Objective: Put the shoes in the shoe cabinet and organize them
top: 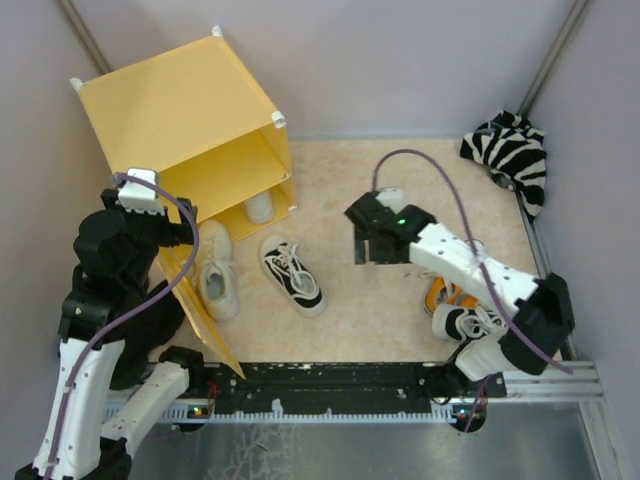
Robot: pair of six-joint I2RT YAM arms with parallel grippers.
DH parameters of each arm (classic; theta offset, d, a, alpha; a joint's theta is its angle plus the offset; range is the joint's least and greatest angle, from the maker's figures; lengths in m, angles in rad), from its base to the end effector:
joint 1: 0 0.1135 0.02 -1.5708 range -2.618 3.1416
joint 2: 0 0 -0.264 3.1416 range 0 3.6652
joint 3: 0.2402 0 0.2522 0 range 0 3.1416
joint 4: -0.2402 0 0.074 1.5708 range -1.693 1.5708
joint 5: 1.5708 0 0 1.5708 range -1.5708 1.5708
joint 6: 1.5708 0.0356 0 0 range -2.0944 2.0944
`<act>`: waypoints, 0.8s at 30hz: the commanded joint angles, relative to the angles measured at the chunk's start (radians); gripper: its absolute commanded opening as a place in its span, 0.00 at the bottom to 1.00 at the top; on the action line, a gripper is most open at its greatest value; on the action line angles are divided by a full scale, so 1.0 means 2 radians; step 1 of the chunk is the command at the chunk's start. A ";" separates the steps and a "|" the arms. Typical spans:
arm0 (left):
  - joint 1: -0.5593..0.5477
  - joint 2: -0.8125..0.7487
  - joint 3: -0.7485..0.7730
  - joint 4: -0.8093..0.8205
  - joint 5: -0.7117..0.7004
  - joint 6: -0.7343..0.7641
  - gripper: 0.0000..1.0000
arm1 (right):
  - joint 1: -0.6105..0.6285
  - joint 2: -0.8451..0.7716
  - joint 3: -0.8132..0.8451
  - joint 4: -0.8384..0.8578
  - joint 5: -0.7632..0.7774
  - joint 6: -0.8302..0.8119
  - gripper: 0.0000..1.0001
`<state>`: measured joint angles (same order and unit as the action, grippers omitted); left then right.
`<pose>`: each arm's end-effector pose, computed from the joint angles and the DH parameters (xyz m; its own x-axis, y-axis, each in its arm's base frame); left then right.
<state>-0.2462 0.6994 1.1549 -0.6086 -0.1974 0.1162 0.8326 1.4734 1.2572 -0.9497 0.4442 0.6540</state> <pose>0.1173 -0.0223 0.4285 -0.1410 0.1527 -0.9782 0.0678 0.9872 0.1443 0.2053 0.2029 0.2847 -0.8279 -0.0937 -0.5529 -0.0634 0.9953 -0.0738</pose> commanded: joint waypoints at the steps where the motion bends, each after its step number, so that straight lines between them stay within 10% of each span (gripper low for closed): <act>1: -0.001 0.008 -0.005 0.023 0.027 -0.005 0.99 | -0.068 -0.106 -0.014 -0.167 0.046 0.083 0.83; 24: -0.016 -0.033 -0.050 0.046 0.043 -0.009 0.99 | -0.165 -0.329 -0.075 -0.275 -0.061 0.249 0.72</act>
<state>-0.2630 0.6376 1.0691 -0.5152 -0.1040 0.1051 0.5117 0.8516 1.0981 -1.4933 0.3134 1.1046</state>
